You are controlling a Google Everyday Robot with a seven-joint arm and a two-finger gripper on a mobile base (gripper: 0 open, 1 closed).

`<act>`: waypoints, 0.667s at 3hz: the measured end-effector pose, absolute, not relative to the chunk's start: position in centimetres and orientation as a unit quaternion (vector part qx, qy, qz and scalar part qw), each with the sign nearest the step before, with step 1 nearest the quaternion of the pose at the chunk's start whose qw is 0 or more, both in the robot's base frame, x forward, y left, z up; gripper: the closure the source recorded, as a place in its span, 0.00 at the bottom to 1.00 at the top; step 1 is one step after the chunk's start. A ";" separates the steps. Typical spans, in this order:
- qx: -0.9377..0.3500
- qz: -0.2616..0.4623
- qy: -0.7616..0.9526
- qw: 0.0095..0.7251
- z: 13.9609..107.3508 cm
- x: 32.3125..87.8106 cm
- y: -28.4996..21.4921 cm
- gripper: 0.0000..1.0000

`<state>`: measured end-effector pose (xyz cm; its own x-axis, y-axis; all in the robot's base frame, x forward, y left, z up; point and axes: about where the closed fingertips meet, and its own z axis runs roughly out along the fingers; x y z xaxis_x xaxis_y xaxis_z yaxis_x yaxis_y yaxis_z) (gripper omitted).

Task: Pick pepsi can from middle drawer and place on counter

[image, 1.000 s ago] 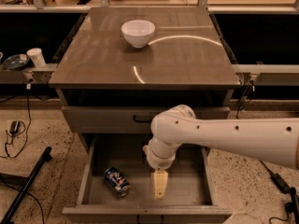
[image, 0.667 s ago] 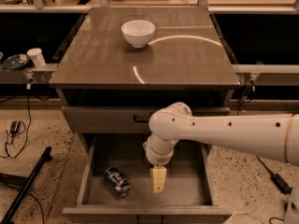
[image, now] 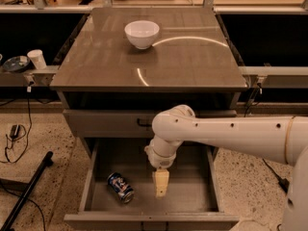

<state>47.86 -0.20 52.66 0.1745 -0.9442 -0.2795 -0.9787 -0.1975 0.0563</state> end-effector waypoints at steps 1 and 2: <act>-0.762 0.171 0.619 0.087 51.9 48.8 0.8 0.00; -0.762 0.171 0.619 0.087 51.9 48.8 0.8 0.00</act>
Offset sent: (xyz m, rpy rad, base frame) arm 0.0071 0.0065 -0.0056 0.0677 0.0383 0.0026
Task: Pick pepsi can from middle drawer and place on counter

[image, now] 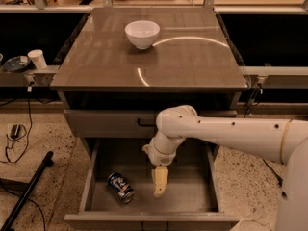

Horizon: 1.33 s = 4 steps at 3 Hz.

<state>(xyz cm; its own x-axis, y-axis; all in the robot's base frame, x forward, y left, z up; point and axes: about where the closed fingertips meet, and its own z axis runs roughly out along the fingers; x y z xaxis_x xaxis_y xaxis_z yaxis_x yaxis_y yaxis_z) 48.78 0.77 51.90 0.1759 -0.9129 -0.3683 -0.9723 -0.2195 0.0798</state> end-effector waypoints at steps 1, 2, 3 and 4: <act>-0.749 0.156 0.639 0.084 51.8 48.7 0.5 0.00; -0.717 0.122 0.681 0.081 51.8 48.7 0.0 0.00; -0.681 0.087 0.722 0.079 51.8 48.6 -0.9 0.00; -0.657 0.087 0.745 0.075 51.6 48.5 -1.0 0.00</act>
Offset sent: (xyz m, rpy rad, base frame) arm 0.0002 -0.0194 0.0040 -0.1744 -0.0973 -0.3451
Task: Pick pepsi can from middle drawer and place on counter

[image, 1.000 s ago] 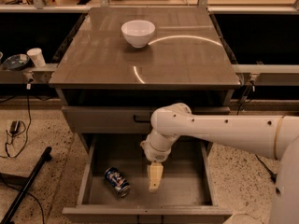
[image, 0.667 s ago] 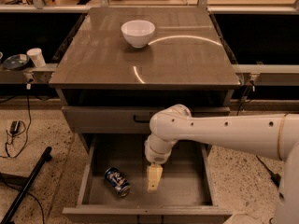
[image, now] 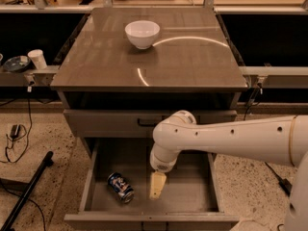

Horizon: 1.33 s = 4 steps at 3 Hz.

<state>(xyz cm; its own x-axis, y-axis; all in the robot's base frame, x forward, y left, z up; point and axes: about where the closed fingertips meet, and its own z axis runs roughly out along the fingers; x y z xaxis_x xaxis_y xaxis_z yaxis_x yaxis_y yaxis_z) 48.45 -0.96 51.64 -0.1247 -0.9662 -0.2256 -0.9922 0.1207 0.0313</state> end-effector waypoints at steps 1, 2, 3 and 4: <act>-0.657 0.087 0.745 0.075 51.6 48.5 -1.0 0.00; -0.656 0.074 0.748 0.069 51.5 48.6 -1.0 0.00; -0.637 0.031 0.767 0.067 51.5 48.8 -1.8 0.00; -0.613 -0.015 0.788 0.063 51.6 49.0 -2.7 0.00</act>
Offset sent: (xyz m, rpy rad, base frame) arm 0.0011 0.0011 -0.0023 -0.0341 0.0047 -0.0192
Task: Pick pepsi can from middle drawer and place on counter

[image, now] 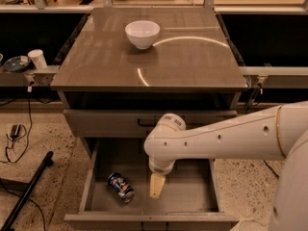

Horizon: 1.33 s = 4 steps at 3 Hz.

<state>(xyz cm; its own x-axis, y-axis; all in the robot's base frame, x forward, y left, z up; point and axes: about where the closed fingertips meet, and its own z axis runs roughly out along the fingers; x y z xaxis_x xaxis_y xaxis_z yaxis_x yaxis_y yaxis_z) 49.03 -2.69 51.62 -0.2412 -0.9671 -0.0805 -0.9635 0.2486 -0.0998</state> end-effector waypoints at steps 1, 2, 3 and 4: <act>-0.594 -0.031 0.802 0.061 51.7 49.1 -3.0 0.00; -0.594 -0.031 0.802 0.061 51.7 49.1 -3.0 0.00; -0.596 -0.016 0.800 0.065 51.7 49.1 -3.1 0.00; -0.602 0.024 0.794 0.075 51.9 49.1 -3.0 0.00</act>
Offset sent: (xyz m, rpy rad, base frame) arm 0.0010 -0.0033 0.0009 -0.0248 -0.0176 -0.0497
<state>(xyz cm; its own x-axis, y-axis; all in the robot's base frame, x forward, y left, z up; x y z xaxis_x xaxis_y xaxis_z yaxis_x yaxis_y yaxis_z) 49.10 -3.04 51.88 -0.2634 -0.9533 -0.1480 -0.9604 0.2736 -0.0530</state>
